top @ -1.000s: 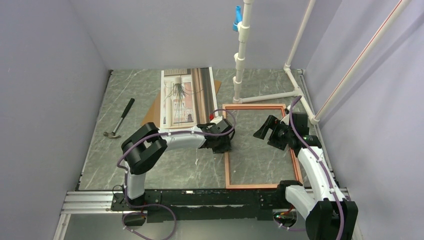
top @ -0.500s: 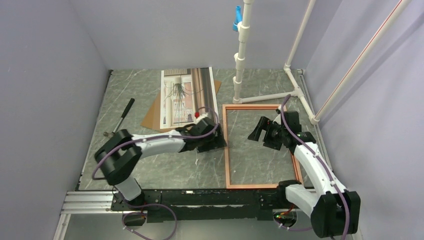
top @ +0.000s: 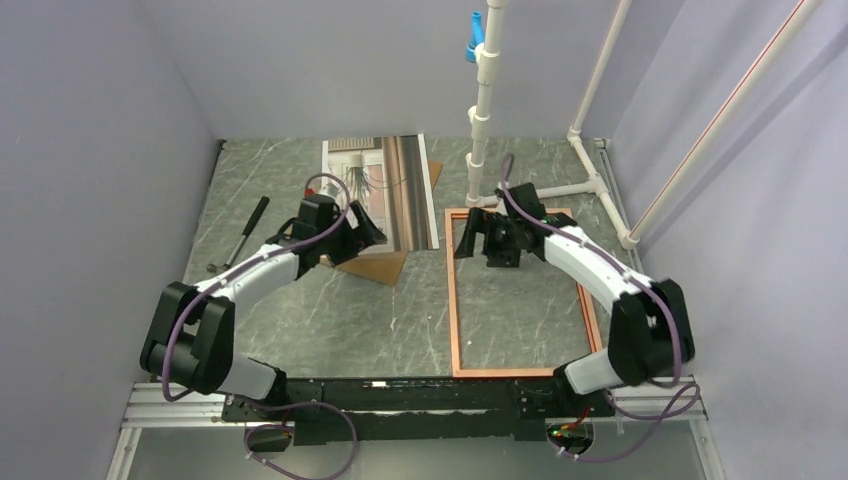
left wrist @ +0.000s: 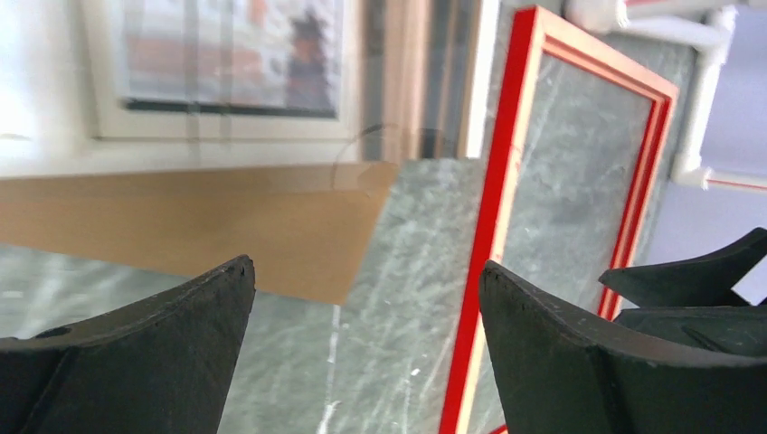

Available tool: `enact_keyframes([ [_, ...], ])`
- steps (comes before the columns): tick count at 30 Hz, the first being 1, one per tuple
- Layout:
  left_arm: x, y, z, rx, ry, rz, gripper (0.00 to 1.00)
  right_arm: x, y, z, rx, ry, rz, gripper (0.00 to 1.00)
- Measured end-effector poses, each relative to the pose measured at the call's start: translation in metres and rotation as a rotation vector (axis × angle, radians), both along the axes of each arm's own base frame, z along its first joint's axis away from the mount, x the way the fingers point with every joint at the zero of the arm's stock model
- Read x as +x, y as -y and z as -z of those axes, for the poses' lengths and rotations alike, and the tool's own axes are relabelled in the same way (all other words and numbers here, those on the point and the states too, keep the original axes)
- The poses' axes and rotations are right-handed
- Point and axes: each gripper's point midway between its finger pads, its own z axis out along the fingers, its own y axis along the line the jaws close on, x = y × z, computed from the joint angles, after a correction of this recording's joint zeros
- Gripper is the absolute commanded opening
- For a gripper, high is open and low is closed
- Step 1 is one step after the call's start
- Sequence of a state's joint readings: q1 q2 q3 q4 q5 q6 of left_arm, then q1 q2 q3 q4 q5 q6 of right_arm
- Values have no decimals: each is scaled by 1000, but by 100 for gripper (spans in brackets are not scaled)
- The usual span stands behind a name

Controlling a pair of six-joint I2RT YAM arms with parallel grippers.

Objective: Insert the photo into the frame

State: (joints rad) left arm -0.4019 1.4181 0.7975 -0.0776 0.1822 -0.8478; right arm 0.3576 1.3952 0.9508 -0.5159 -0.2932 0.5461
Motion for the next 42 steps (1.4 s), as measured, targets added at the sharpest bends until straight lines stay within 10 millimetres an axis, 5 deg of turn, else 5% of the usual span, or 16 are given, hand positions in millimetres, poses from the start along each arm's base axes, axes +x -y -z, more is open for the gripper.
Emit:
enact_keyframes([
  [11, 61, -122, -11, 222, -30, -204, 94, 60, -90, -2, 52, 62, -126, 94],
  [15, 61, -159, 6, 361, -119, -259, 94, 70, -114, 12, 74, 51, -143, 94],
  [22, 55, -194, 39, 420, -241, -288, 91, 94, -135, 40, 45, 25, -118, 94],
  [29, 55, -204, 56, 377, -287, -272, 89, 100, -135, 68, 20, -28, -77, 94],
  [42, 59, -185, 70, 244, -288, -187, 83, 97, -158, 64, 188, -57, -78, 92],
])
